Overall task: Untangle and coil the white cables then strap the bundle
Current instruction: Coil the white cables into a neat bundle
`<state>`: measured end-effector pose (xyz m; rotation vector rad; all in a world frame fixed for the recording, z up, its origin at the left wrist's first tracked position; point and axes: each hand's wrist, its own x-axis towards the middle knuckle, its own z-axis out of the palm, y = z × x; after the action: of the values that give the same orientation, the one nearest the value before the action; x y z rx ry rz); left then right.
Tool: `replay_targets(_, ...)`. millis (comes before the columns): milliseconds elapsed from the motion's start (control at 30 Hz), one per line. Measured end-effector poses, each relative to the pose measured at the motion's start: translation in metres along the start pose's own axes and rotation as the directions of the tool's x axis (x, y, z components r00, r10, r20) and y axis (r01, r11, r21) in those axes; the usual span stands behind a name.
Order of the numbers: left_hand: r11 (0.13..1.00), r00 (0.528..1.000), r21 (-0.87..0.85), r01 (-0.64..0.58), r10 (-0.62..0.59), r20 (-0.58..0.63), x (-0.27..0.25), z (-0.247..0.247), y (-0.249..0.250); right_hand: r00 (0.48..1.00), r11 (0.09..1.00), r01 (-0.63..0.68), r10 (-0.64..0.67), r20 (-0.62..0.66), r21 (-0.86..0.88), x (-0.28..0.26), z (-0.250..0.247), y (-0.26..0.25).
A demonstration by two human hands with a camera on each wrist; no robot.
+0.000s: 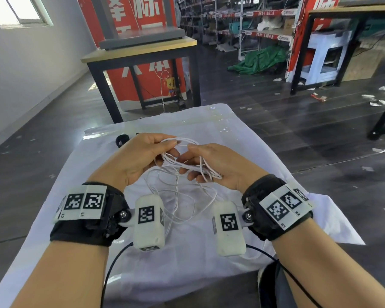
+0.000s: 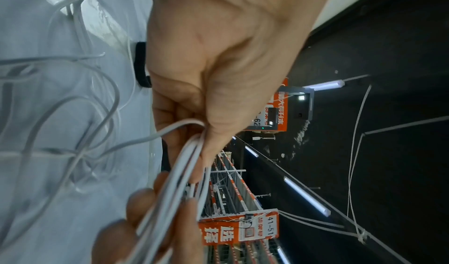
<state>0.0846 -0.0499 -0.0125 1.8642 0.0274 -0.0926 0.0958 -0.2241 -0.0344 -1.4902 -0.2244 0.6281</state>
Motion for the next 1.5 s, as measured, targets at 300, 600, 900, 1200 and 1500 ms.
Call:
replay_targets(300, 0.890, 0.997, -0.456, -0.018, 0.051, 0.061, -0.002, 0.003, 0.008, 0.984, 0.976, 0.073, -0.037, 0.174, -0.207, -0.004, -0.003, 0.004)
replay_targets(600, 0.956, 0.979, -0.220, -0.195, 0.176, -0.106, -0.003, 0.006, 0.011, 0.964, 0.993, 0.114, -0.111, 0.243, 0.001, -0.005, -0.003, 0.000)
replay_targets(900, 0.771, 0.998, 0.636, -0.019, -0.024, 0.058, 0.009, -0.010, -0.026, 0.905, 0.860, 0.303, -0.125, -0.406, 0.410, 0.007, -0.015, -0.001)
replay_targets(1200, 0.849, 0.956, 0.513, -0.125, -0.035, 0.291, 0.001, 0.000, -0.015, 0.916, 0.579, 0.396, -0.200, -0.347, 0.712, 0.006, -0.026, -0.006)
replay_targets(1500, 0.350, 0.870, 0.912, -0.214, 0.493, 0.015, 0.009, -0.029, -0.017, 0.678, 0.322, 0.731, -0.239, -0.695, 0.602, -0.003, -0.044, -0.018)
